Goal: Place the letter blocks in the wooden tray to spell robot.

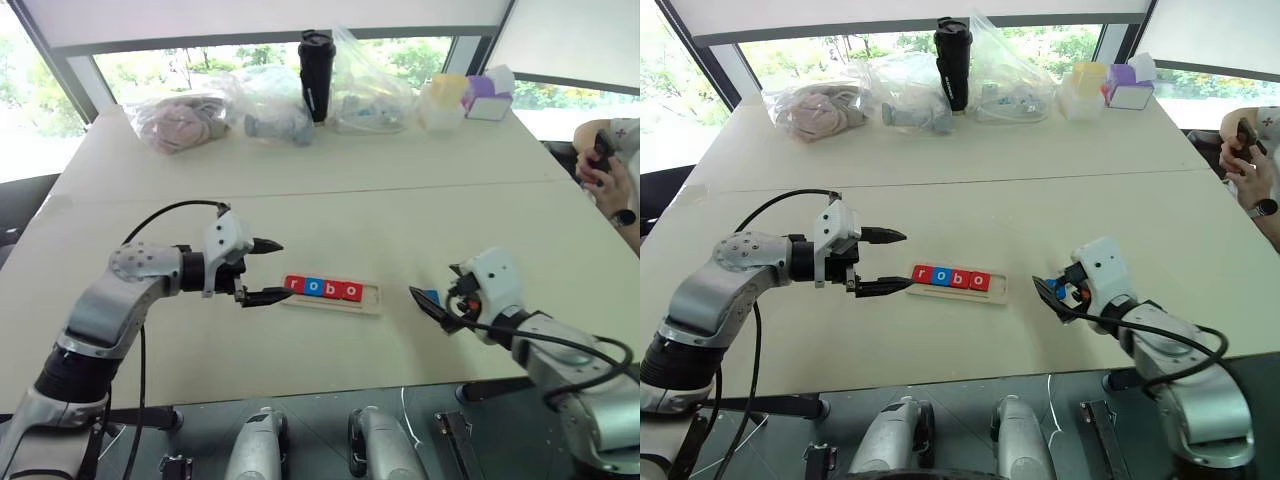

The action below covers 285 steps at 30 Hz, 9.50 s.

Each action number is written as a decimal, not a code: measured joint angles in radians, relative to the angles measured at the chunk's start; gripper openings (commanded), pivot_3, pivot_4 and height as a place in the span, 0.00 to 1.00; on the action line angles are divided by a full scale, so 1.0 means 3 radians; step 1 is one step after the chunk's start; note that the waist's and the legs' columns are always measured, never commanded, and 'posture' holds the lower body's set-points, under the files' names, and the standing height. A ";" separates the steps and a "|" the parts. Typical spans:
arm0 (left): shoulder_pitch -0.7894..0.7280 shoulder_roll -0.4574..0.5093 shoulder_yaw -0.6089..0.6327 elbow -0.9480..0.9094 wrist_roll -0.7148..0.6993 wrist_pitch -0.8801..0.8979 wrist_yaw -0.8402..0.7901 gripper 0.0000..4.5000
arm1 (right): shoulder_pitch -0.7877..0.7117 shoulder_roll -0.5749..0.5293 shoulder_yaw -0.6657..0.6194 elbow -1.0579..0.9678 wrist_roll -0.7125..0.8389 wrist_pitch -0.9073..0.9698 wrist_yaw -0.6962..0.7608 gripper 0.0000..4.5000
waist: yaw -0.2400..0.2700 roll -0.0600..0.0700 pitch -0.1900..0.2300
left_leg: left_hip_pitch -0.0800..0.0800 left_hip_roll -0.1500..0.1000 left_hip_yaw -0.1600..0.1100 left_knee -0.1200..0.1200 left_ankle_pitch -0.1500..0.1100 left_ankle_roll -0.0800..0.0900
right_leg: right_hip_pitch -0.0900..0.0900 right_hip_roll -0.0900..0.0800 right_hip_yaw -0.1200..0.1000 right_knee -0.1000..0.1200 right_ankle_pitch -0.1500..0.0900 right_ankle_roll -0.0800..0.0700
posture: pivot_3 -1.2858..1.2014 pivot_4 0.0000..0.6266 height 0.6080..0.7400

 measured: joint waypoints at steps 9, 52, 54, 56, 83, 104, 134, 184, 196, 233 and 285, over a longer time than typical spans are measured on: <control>-0.0006 0.0026 -0.0011 0.0006 -0.0014 0.0067 -0.0125 1.00 | -0.0007 -0.0901 0.0195 0.1712 -0.0093 -0.1442 0.1625 0.99 | 0.0007 -0.0002 0.0001 | 0.0006 0.0000 0.0003 0.0006 0.0001 0.0001 | 0.0004 0.0002 0.0000 0.0008 0.0000 0.0000 | 0.52 0.24 1.00; 0.0193 0.0230 0.0141 0.0010 -0.0039 0.0126 0.0036 1.00 | -0.1270 -0.0646 0.0827 0.2721 -0.0478 -0.2091 0.1845 0.24 | -0.0016 -0.0005 0.0005 | 0.0039 0.0004 0.0009 0.0008 0.0001 0.0000 | 0.0028 0.0001 0.0002 0.0015 0.0002 -0.0001 | 0.52 0.24 1.00; 0.0195 0.0295 0.0179 0.0092 0.0009 0.0063 0.0028 1.00 | -0.1429 -0.0555 0.0820 0.2739 -0.0467 -0.2012 0.1735 0.24 | -0.0015 -0.0005 0.0005 | 0.0039 0.0004 0.0009 0.0008 0.0001 0.0000 | 0.0028 0.0001 0.0002 0.0016 0.0002 -0.0002 | 0.52 0.24 1.00; 0.0205 0.0351 0.0254 0.0195 0.0043 0.0012 0.0030 1.00 | -0.1647 -0.0374 0.0793 0.2784 -0.0463 -0.1865 0.1521 0.24 | -0.0014 -0.0006 0.0005 | 0.0039 0.0005 0.0010 0.0008 0.0001 0.0000 | 0.0027 0.0001 0.0002 0.0016 0.0002 -0.0002 | 0.52 0.24 1.00; 0.0461 0.0427 0.0704 -0.0052 -0.0132 0.0210 0.0292 1.00 | -0.3342 0.1503 0.1223 0.5305 -0.1017 -0.2080 0.0311 0.99 | -0.0023 -0.0004 0.0007 | 0.0033 0.0004 0.0019 0.0000 0.0001 -0.0001 | 0.0024 0.0000 0.0002 0.0016 0.0009 0.0008 | 0.52 0.24 1.00; 0.0524 0.0354 0.0648 -0.0181 -0.0175 0.0214 0.0356 1.00 | -0.2835 0.0828 0.1000 0.3934 -0.0846 -0.1835 0.0843 0.25 | 0.0030 -0.0002 0.0008 | 0.0028 0.0002 0.0014 0.0000 0.0000 -0.0001 | 0.0024 -0.0006 0.0001 0.0013 0.0008 0.0010 | 0.52 0.24 1.00; 0.0153 0.0245 0.0239 -0.0183 -0.0256 0.0273 0.0029 1.00 | -0.0354 -0.0926 0.0602 0.1669 -0.0249 -0.1380 0.1751 0.99 | 0.0081 -0.0004 0.0010 | 0.0038 0.0002 0.0009 0.0004 -0.0002 0.0001 | 0.0026 -0.0001 0.0005 0.0009 0.0002 -0.0005 | 0.52 0.24 1.00; 0.0245 0.0187 0.0236 -0.0134 -0.0113 0.0256 0.0013 1.00 | -0.1440 -0.0704 0.1033 0.1769 -0.0310 -0.1426 0.1811 0.25 | 0.0074 -0.0005 0.0010 | 0.0038 0.0004 0.0008 0.0007 -0.0002 0.0001 | 0.0026 0.0001 0.0003 0.0012 0.0003 -0.0005 | 0.52 0.24 1.00; 0.0345 0.0146 0.0244 -0.0207 -0.0114 0.0273 0.0119 1.00 | -0.1860 -0.0510 0.1691 0.2162 -0.0664 -0.1504 0.2073 0.25 | 0.0075 -0.0005 0.0010 | 0.0036 0.0002 0.0014 0.0008 -0.0002 0.0002 | 0.0026 0.0001 0.0003 0.0014 0.0002 -0.0004 | 0.52 0.24 1.00; 0.0451 0.0115 0.0236 -0.0287 -0.0105 0.0263 0.0279 1.00 | -0.2125 -0.0369 0.1897 0.2453 -0.1128 -0.1661 0.2270 0.25 | 0.0073 -0.0005 0.0010 | 0.0037 0.0002 0.0016 0.0009 -0.0002 0.0001 | 0.0027 0.0001 0.0003 0.0014 0.0003 -0.0004 | 0.52 0.24 1.00; 0.0401 0.0051 0.0168 -0.0172 0.0035 0.0137 0.0249 1.00 | -0.1816 -0.0288 0.1497 0.2291 -0.0967 -0.1487 0.1691 0.99 | 0.0058 -0.0005 0.0010 | 0.0037 0.0003 0.0017 0.0008 -0.0002 0.0001 | 0.0026 0.0001 0.0003 0.0014 0.0003 -0.0004 | 0.52 0.24 1.00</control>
